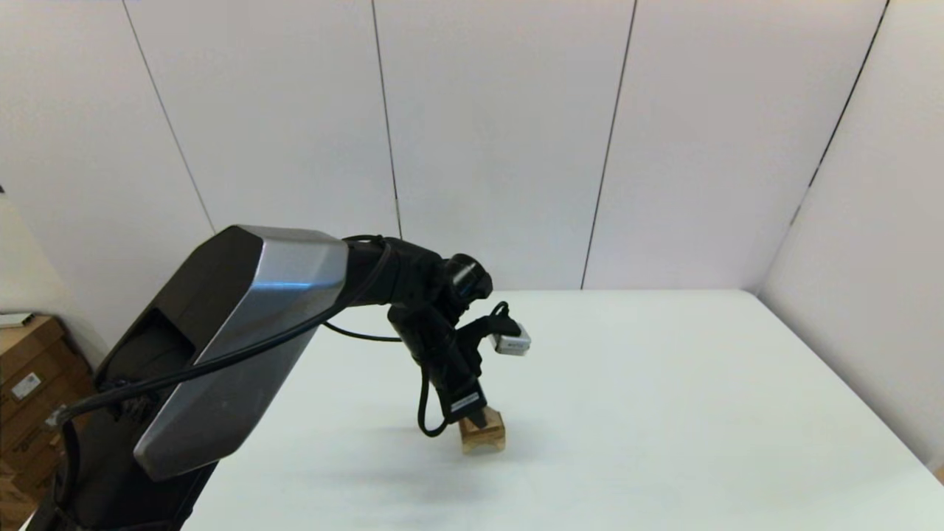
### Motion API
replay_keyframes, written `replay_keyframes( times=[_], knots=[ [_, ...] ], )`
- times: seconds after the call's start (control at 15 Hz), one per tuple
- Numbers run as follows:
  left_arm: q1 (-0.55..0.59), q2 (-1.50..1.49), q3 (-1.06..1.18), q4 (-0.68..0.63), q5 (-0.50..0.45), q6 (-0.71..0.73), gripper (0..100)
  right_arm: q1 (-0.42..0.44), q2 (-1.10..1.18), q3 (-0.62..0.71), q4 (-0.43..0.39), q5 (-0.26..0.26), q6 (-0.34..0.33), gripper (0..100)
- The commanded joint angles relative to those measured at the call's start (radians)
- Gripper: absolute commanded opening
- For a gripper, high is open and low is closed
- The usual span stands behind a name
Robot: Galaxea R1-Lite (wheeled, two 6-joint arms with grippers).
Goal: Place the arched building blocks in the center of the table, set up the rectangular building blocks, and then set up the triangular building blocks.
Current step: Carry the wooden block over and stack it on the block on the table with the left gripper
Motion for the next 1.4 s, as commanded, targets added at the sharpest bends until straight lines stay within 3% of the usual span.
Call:
replay_keyframes(
  times=[0.07,1.4],
  knots=[
    [0.003,0.001,0.007,0.006,-0.002,0.008,0,0.001,0.0,0.0,0.0,0.001,-0.001,100],
    [0.001,0.004,0.004,0.003,0.009,0.006,0,0.001,0.0,0.0,0.0,0.001,-0.001,100]
  ],
)
